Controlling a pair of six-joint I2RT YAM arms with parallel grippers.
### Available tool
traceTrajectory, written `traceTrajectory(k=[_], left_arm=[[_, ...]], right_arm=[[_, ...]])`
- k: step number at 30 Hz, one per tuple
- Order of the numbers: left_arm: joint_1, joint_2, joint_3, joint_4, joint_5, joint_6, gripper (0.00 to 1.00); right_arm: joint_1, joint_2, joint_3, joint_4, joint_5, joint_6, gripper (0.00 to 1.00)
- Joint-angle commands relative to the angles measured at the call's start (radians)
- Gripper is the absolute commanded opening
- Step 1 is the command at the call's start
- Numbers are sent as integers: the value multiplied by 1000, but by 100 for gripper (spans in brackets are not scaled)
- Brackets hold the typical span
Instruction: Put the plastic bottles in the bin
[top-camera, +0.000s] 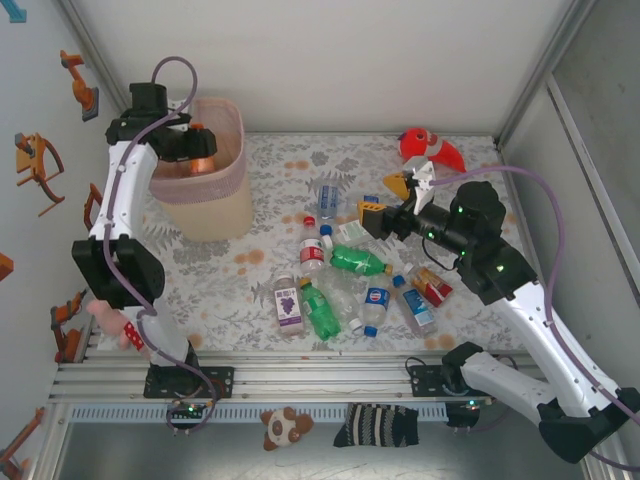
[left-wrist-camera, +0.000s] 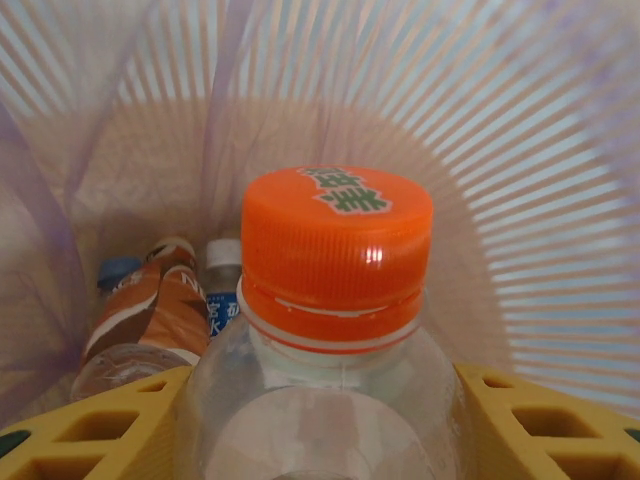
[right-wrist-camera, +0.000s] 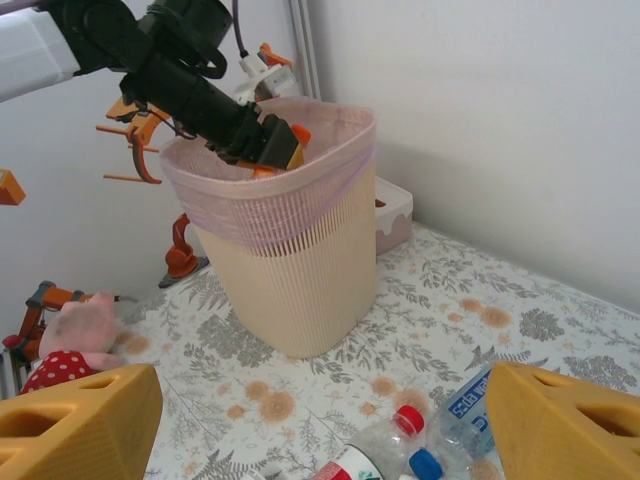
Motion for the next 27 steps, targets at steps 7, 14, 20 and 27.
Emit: traceTrajectory(k=[7, 14, 20, 27], left_arm=[[5, 99, 49, -127, -19, 18, 53], [5, 151, 41, -136, -22, 15, 57], [5, 152, 41, -135, -16, 10, 67], [5, 102, 41, -127, -20, 4, 75]], right_arm=[[7, -23, 6, -13, 20, -19, 83], [7, -28, -1, -27, 35, -21, 83], [7, -29, -1, -40, 43, -18, 83], [7, -38, 4, -66, 59, -22, 83]])
